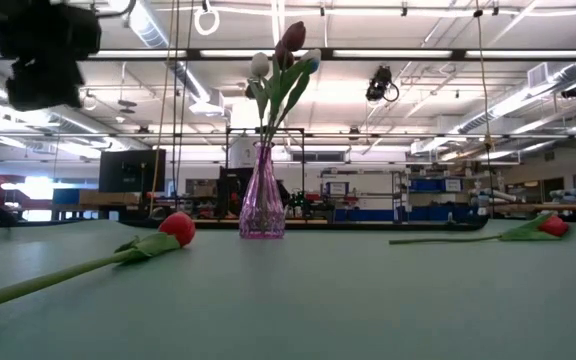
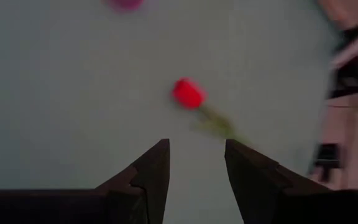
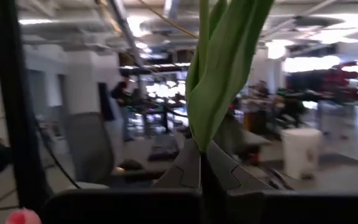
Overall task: Sort flowers into vase by color
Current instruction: Put the pink tulip into the transparent vase
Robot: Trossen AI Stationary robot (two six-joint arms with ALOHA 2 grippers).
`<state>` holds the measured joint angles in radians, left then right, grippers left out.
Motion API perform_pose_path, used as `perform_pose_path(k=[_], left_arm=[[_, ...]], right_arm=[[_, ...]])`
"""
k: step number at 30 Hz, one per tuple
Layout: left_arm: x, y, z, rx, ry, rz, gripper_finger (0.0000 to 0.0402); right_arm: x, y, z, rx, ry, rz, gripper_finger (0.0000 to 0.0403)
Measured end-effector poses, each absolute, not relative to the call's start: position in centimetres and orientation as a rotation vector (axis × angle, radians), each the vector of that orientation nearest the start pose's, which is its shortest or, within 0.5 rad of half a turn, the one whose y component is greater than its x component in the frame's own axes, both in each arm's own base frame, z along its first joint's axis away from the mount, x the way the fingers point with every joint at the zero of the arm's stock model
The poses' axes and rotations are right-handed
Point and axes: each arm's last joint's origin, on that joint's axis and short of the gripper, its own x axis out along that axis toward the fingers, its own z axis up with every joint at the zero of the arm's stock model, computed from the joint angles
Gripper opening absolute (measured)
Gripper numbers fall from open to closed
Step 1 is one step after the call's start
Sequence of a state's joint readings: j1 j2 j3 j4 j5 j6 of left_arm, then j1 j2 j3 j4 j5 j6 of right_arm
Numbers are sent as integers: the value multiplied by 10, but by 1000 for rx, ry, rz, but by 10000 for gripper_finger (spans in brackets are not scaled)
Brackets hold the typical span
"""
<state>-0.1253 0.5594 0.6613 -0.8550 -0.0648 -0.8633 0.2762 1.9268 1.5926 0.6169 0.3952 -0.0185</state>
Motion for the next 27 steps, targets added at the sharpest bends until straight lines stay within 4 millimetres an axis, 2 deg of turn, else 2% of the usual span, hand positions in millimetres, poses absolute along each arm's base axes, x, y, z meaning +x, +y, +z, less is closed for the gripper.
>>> perform_pose_path(k=[8, 13, 23, 27], left_arm=[[89, -8, 249, -744, 889, 422, 160], [86, -8, 247, -803, 911, 479, 160], [87, -8, 246, -785, 923, 479, 160], [88, -8, 245, -774, 940, 484, 160]], right_arm=[[493, 119, 345, 64, -365, 36, 2], [521, 118, 325, 108, -455, 134, 1], [564, 130, 289, 169, -508, 334, 2], [567, 131, 277, 199, -529, 365, 3]])
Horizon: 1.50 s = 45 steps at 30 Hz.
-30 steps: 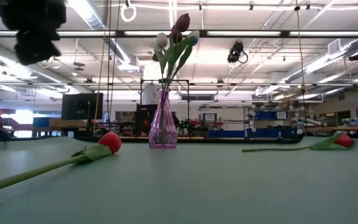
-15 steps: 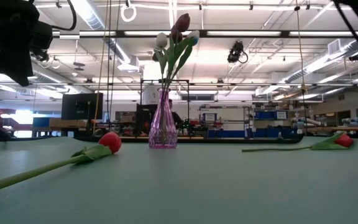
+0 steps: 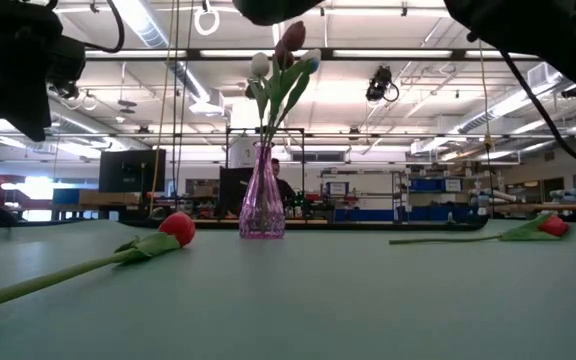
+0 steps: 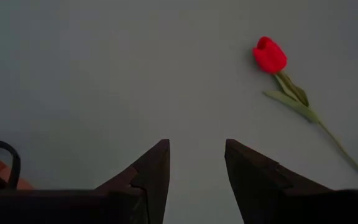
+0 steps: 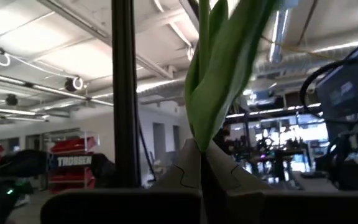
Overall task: Sort flowers into vase by color
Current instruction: Put the pink tulip into the transparent vase, then put the top red tulip into the transparent vase
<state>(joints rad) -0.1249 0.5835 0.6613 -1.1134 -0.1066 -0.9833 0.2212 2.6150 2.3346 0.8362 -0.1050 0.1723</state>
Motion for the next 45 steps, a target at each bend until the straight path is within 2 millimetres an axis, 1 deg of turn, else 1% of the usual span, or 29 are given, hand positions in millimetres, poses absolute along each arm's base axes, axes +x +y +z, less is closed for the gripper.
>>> perform_pose_path(k=[3, 10, 15, 19, 26, 29, 31, 37, 42, 45], left_arm=[[89, -8, 244, -765, 958, 491, 160], [92, -8, 242, -735, 987, 491, 160], [94, -9, 240, -728, 1005, 500, 160], [95, -9, 240, -727, 1010, 503, 160], [95, -9, 240, -724, 1008, 507, 160], [95, -9, 240, -723, 1007, 507, 160], [95, -8, 240, -719, 1004, 512, 160], [95, -8, 240, -703, 1003, 510, 160], [95, -8, 240, -683, 1000, 504, 160], [97, -8, 241, -667, 989, 484, 160]], right_arm=[[568, 131, 272, 220, -508, 387, 3], [570, 130, 270, 210, -469, 443, 4], [574, 130, 261, 220, -374, 437, 18], [576, 130, 257, 258, -322, 433, 57], [575, 130, 258, 287, -296, 456, 159], [575, 128, 262, 300, -274, 488, 193], [574, 124, 266, 308, -288, 507, 208], [573, 111, 285, 349, -321, 499, 230], [569, 103, 304, 319, -269, 404, 246], [563, 98, 319, 287, -175, 277, 251]])
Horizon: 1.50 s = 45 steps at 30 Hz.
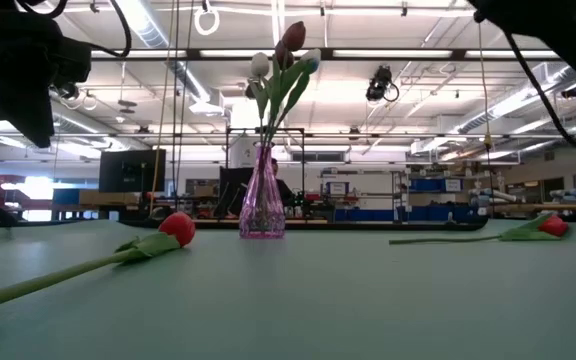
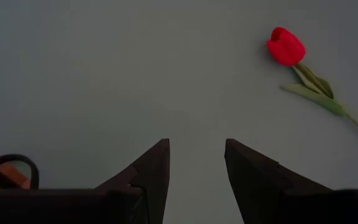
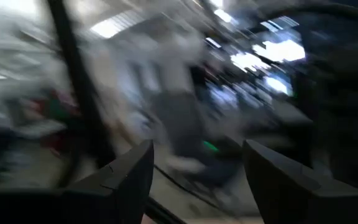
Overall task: Sort flowers into vase by color
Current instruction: Put the top red tulip into the transparent vase
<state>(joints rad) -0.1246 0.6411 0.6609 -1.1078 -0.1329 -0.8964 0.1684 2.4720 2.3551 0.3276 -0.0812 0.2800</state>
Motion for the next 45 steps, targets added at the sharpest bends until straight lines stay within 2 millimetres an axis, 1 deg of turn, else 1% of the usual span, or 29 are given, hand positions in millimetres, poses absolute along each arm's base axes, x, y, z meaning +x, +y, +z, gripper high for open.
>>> perform_pose_path(k=[2, 4, 6, 11, 13, 16, 20, 21, 22, 24, 26, 27, 29, 31, 34, 39, 45], left_arm=[[98, -8, 241, -667, 978, 479, 160], [100, -8, 243, -654, 945, 468, 160], [104, -8, 245, -640, 903, 458, 160], [114, -8, 253, -623, 766, 415, 160], [119, -8, 256, -632, 714, 412, 160], [127, -8, 258, -657, 665, 426, 160], [142, -9, 253, -688, 676, 453, 160], [145, -10, 250, -692, 692, 464, 160], [149, -10, 248, -699, 703, 475, 160], [156, -11, 244, -713, 718, 493, 160], [165, -12, 240, -715, 726, 500, 160], [169, -12, 238, -718, 721, 500, 160], [175, -12, 234, -718, 735, 505, 160], [180, -13, 233, -725, 725, 495, 160], [184, -14, 230, -727, 736, 497, 160], [184, -13, 228, -723, 754, 507, 160], [184, -10, 228, -714, 755, 514, 160]], right_arm=[[556, 94, 328, 263, -78, 159, 252], [545, 90, 340, 258, 23, 37, 252], [529, 86, 354, 308, 115, -108, 252], [478, 70, 392, 459, 246, -455, 248], [456, 64, 401, 496, 298, -567, 243], [422, 55, 406, 543, 421, -732, 236], [382, 42, 399, 607, 593, -975, 232], [374, 39, 397, 620, 632, -1035, 232], [371, 36, 395, 647, 644, -1070, 232], [370, 31, 393, 661, 671, -1046, 232], [372, 26, 387, 692, 707, -1024, 231], [370, 23, 384, 701, 740, -1031, 231], [367, 20, 371, 691, 832, -1082, 231], [367, 17, 359, 708, 878, -1086, 231], [364, 15, 344, 746, 945, -1099, 231], [355, 17, 319, 776, 1044, -1147, 231], [337, 29, 312, 856, 1001, -1143, 231]])
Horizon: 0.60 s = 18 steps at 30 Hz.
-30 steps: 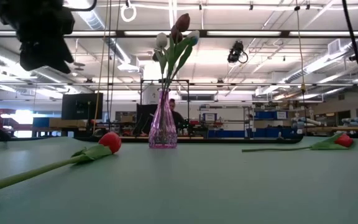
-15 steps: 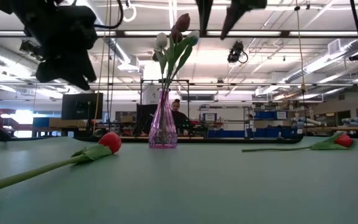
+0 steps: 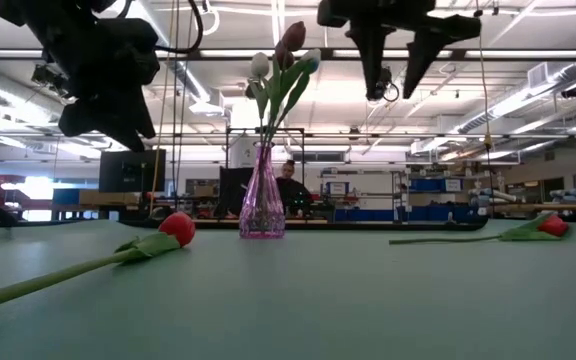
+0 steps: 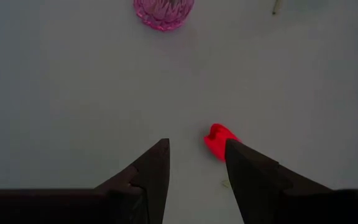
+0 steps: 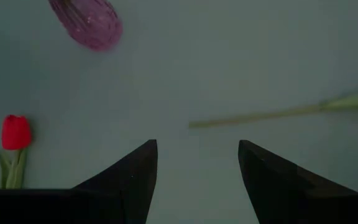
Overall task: Sort flowers into vase by color
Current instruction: Put the top red tulip into the transparent vase
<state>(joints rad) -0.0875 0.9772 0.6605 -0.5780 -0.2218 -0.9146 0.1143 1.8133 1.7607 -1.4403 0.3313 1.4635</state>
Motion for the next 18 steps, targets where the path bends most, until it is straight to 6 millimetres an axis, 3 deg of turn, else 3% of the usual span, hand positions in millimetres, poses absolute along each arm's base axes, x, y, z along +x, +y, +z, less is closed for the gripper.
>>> perform_pose_path(k=[12, 18], left_arm=[[184, 1, 228, -724, 766, 516, 160], [184, 6, 228, -736, 758, 539, 160]], right_arm=[[275, 41, 289, 1072, 909, -1254, 231], [242, 36, 259, 1246, 815, -1481, 231]])
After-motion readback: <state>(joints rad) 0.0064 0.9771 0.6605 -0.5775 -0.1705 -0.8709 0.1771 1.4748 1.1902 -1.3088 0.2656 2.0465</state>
